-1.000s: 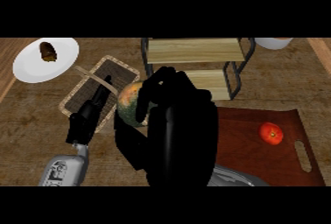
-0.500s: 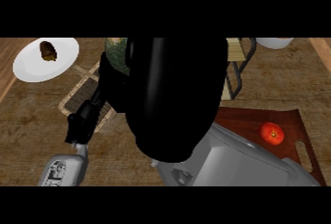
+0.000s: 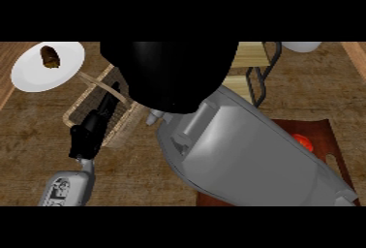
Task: Pick the squash from the tray and place it in the tiered shelf
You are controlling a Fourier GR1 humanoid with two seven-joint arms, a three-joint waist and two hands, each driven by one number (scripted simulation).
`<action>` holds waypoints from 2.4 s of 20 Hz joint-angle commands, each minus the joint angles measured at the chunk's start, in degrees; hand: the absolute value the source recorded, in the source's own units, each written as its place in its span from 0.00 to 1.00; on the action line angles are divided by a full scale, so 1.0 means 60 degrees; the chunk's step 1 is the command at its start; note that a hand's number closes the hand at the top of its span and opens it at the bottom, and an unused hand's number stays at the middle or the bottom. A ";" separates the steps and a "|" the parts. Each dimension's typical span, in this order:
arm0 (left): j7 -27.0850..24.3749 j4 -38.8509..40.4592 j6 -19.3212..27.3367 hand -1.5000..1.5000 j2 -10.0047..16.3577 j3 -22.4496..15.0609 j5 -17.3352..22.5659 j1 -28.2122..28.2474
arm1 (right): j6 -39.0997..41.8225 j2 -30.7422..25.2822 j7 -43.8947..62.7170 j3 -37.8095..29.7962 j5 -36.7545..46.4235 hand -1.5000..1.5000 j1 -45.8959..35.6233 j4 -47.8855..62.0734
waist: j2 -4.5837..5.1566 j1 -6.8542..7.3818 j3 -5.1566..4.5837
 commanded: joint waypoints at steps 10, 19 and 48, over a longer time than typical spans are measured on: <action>-0.0483 0.0408 0.0446 0.50 -0.0405 -0.0291 -0.0435 0.0063 | -0.2145 0.0101 -0.0443 0.0060 0.0915 1.00 -0.0083 0.3403 | 0.0098 0.0035 -0.0008; -0.0061 0.0258 0.0066 0.50 -0.0121 0.0020 -0.0046 -0.0070 | -0.4962 0.0101 -0.1785 -0.2145 0.0227 1.00 0.0301 0.3275 | 0.0146 0.0071 0.0002; 0.0307 -0.0453 -0.0229 0.50 0.0072 0.0109 0.0121 0.0207 | -0.5161 0.0100 -0.1391 -0.3524 0.0390 0.00 0.1493 0.2312 | 0.0039 -0.0074 0.0003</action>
